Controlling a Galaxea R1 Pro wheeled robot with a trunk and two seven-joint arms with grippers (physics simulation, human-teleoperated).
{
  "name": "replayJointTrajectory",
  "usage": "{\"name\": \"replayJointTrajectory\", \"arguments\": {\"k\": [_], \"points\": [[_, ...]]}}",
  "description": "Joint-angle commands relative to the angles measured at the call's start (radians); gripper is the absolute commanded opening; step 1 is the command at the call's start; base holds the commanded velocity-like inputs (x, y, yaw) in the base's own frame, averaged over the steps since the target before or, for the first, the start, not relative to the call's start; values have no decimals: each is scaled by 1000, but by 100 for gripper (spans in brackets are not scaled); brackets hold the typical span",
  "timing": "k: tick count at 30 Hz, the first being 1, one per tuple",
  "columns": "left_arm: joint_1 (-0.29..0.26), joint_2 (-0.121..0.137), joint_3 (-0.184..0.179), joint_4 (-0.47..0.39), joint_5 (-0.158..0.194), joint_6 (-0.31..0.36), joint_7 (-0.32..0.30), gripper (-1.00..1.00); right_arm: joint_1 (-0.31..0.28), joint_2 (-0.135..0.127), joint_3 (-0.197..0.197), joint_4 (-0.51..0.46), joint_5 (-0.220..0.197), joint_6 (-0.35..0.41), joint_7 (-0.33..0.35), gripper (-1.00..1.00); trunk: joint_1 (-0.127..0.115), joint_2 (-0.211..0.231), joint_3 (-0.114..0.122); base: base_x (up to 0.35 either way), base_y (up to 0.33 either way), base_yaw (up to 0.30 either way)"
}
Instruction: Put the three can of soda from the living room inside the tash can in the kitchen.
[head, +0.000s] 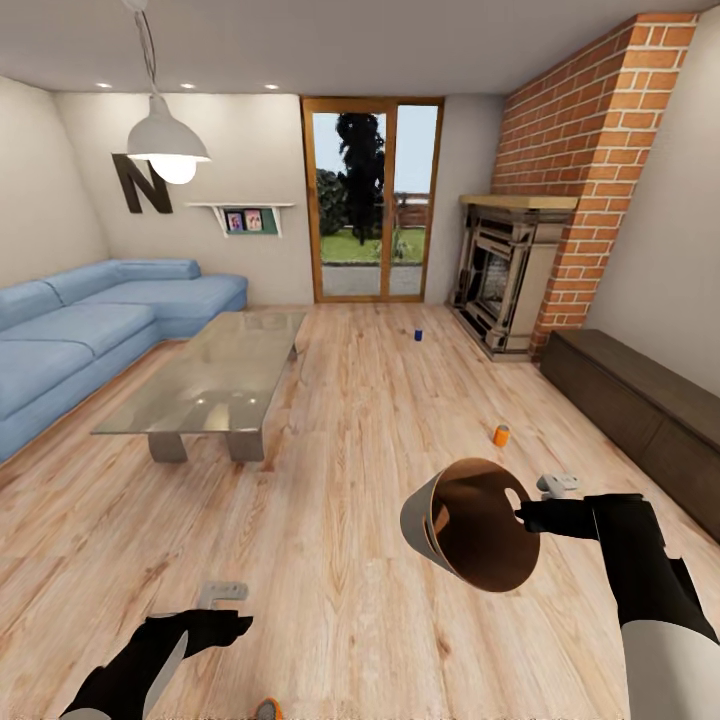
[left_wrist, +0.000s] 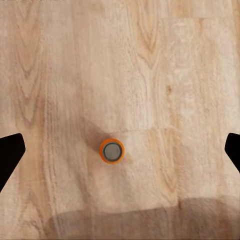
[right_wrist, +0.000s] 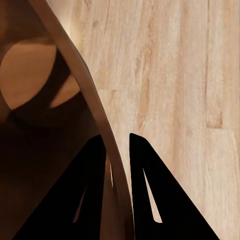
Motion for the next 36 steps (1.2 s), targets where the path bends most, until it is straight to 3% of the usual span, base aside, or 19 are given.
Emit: {"name": "replayJointTrajectory", "arguments": {"k": [1, 13, 28, 36], "points": [[0, 0, 0, 0, 0, -4, 0, 100, -1, 1, 0, 0, -22, 10, 8, -100, 4, -7, -5, 0, 0, 0], [1, 0, 0, 2, 0, -17, -1, 100, 1, 2, 39, 0, -22, 10, 8, -100, 50, -91, -61, 0, 0, 0], [1, 0, 0, 1, 0, -18, -1, 100, 1, 2, 41, 0, -22, 10, 8, -100, 107, -196, -131, 0, 0, 0], [2, -1, -1, -5, 0, -18, -2, 100, 1, 2, 41, 0, -22, 10, 9, -100, 107, -196, -144, 0, 0, 0]]}}
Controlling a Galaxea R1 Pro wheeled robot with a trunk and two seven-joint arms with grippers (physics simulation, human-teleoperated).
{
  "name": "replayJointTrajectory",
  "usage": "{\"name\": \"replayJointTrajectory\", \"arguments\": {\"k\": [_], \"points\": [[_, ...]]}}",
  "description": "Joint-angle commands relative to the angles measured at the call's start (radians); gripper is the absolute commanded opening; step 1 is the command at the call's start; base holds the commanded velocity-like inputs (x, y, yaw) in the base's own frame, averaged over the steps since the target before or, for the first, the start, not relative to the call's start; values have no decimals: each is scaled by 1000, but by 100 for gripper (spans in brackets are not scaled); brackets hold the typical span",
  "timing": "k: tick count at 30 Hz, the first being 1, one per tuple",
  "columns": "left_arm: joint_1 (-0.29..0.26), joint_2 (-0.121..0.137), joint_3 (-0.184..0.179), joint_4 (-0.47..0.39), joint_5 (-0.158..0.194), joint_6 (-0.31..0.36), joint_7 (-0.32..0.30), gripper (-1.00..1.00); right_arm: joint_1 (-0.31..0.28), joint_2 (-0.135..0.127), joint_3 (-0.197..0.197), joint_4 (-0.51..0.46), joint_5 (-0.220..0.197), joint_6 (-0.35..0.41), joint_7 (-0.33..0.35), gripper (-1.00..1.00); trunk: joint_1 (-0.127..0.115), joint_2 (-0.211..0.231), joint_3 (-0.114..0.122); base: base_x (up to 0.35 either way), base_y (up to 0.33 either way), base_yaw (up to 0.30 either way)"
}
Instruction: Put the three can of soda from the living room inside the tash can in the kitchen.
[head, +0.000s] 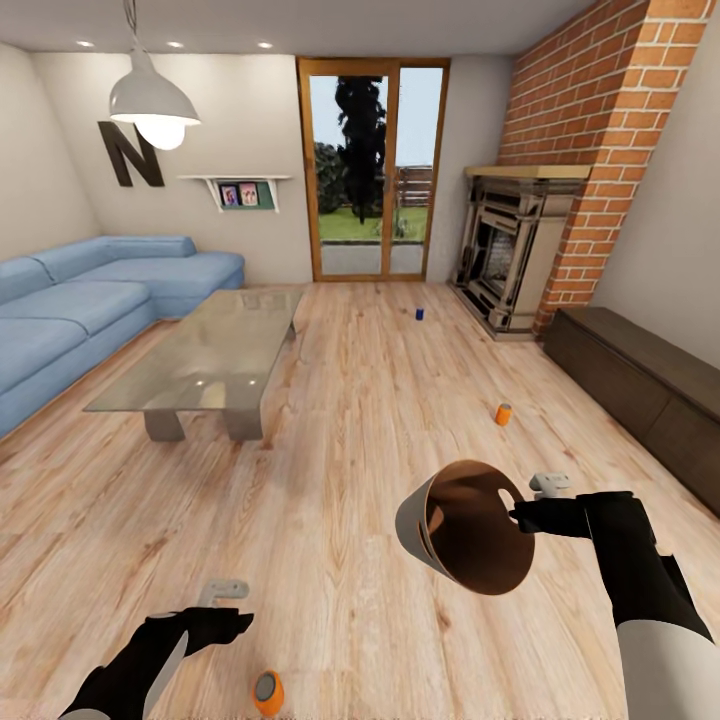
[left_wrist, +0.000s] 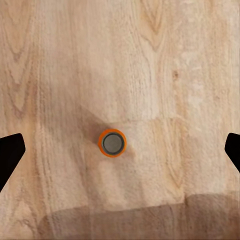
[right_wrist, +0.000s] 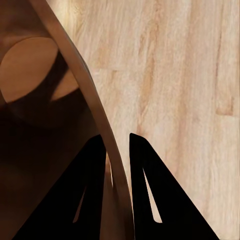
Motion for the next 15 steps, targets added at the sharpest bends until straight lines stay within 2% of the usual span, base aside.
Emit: {"name": "replayJointTrajectory", "arguments": {"k": [1, 7, 15], "points": [[0, 0, 0, 0, 0, 0, 0, 100, 0, 0, 0, 0, -21, 11, 8, -100, 0, 0, -1, 0, 0, 0], [1, -1, 0, -1, 0, -12, 0, 100, 0, 0, 0, 0, -22, 11, 9, -100, 0, 0, -11, 7, 0, 0], [2, -1, -1, 2, -1, -38, 0, 100, 0, 0, 0, 0, -22, 9, 9, -100, 0, 0, -23, 174, 0, 0]]}}
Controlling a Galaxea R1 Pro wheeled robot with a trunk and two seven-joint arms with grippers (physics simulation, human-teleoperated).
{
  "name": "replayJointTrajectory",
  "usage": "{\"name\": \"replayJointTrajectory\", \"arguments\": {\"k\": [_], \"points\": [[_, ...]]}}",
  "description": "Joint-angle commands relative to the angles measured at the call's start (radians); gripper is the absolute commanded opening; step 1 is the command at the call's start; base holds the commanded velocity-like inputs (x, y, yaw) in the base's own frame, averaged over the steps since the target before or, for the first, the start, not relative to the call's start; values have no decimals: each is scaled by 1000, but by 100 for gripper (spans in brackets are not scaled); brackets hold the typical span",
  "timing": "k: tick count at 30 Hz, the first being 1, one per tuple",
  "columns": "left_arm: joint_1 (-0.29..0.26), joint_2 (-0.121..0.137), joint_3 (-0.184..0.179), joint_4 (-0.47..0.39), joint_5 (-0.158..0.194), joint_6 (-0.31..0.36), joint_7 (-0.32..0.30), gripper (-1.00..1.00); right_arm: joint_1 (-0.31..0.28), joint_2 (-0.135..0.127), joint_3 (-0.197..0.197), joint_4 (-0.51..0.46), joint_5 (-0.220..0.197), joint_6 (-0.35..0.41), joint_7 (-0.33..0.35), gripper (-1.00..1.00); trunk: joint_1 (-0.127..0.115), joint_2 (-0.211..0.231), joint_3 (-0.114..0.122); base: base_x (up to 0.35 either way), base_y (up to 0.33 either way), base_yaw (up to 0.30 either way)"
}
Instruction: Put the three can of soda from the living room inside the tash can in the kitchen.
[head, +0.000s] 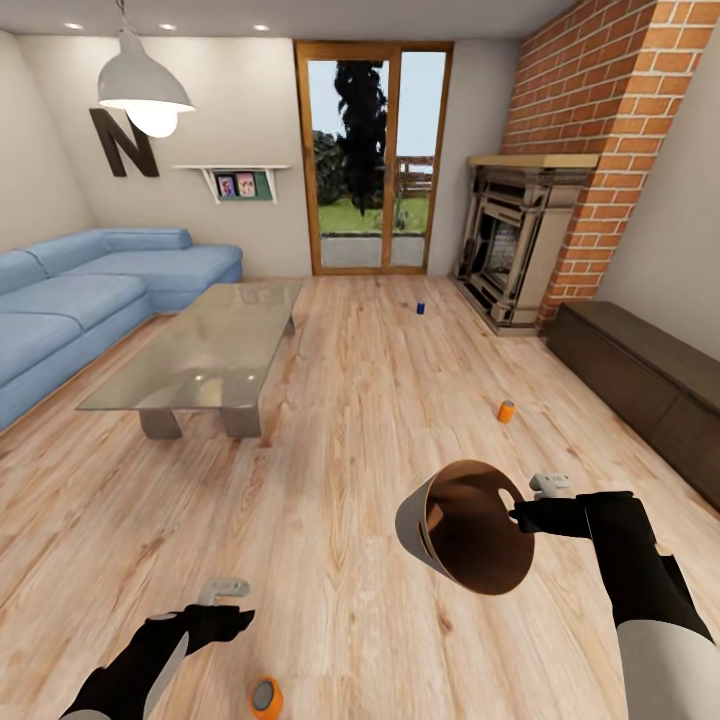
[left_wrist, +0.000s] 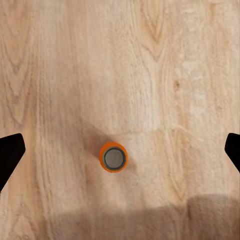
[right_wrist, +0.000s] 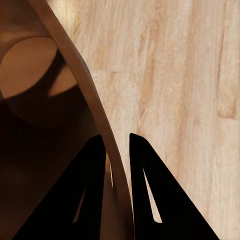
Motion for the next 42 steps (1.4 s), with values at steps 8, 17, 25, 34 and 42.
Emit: {"name": "replayJointTrajectory", "arguments": {"k": [8, 17, 25, 34, 42], "points": [[0, -2, -2, -2, -2, -2, 0, 100, 0, 0, 1, 0, -21, 9, 8, -100, 8, -14, -19, 32, 0, 0], [0, -3, -2, 4, -6, -2, 0, 100, 0, 5, 1, 0, -20, 9, 8, -100, 42, -77, -61, 2, 0, 0], [0, -3, -3, 4, -7, -2, -1, 100, 0, 6, 1, 0, -20, 9, 8, -100, 73, -133, -98, 0, 0, 0], [0, -3, -4, 6, -10, -3, 0, 100, -1, 4, 1, -1, -20, 9, 10, -100, 107, -196, -141, 0, 0, 0], [0, -3, -4, 7, -11, -4, 0, 100, -18, -7, 39, -27, -16, 24, 13, -100, 138, -252, -178, 0, 0, 0]]}}
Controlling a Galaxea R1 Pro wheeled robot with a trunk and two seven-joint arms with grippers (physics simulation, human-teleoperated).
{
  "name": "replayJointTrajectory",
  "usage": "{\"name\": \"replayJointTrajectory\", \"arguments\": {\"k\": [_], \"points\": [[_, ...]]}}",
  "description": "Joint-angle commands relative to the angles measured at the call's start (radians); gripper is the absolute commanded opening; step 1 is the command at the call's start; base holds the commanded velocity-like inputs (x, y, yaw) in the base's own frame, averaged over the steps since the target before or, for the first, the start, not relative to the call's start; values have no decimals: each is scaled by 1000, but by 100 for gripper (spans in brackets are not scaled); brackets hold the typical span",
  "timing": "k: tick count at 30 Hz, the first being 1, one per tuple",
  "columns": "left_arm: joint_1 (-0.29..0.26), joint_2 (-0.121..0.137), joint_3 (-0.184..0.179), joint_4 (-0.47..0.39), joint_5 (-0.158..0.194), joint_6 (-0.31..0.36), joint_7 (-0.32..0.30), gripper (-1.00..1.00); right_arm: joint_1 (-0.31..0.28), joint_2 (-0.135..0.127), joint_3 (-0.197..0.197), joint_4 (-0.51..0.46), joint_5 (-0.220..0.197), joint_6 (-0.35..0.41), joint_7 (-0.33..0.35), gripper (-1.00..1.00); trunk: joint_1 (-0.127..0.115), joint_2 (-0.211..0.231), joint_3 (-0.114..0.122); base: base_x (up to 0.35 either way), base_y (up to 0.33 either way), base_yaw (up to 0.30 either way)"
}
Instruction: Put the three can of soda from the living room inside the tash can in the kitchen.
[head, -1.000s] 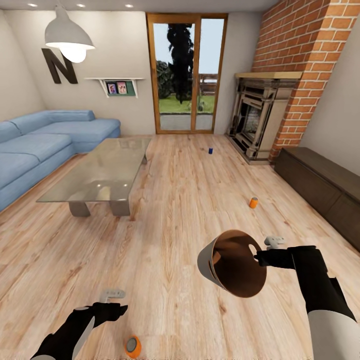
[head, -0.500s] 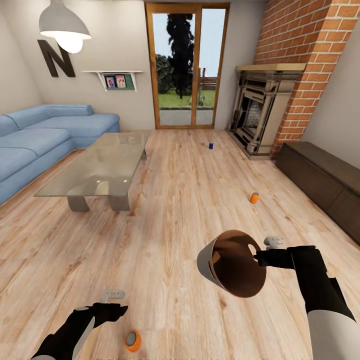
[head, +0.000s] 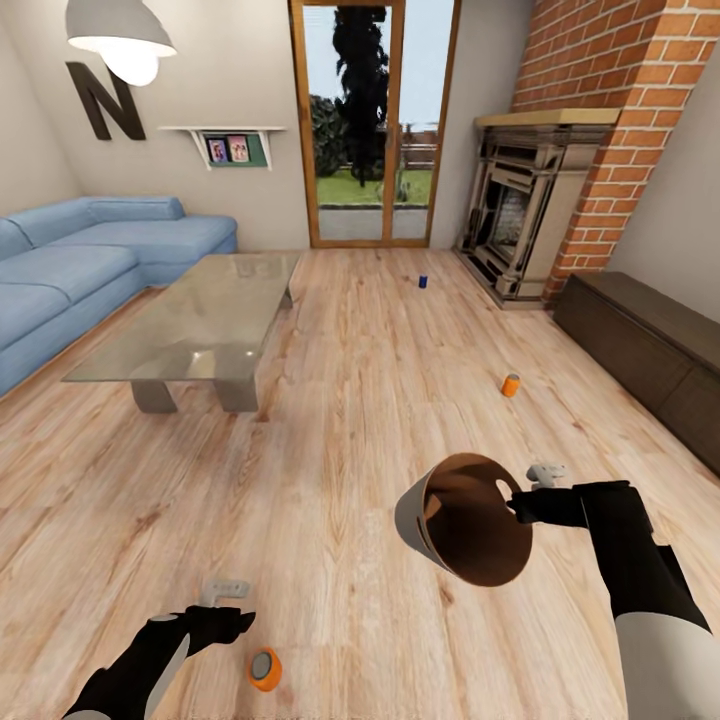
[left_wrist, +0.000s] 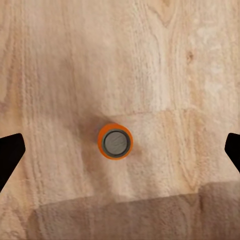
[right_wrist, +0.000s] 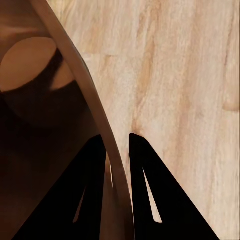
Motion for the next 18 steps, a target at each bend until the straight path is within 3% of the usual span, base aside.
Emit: {"name": "replayJointTrajectory", "arguments": {"k": [1, 18], "points": [[0, 0, 0, 0, 0, 0, 0, 100, -5, -1, 1, -2, -22, 13, 9, -100, 4, -7, -5, 0, 0, 0], [0, -1, 0, 0, 0, -1, 0, 100, -30, -10, 8, -90, -20, 14, 17, -100, 69, -126, -76, 0, 0, 0]]}}
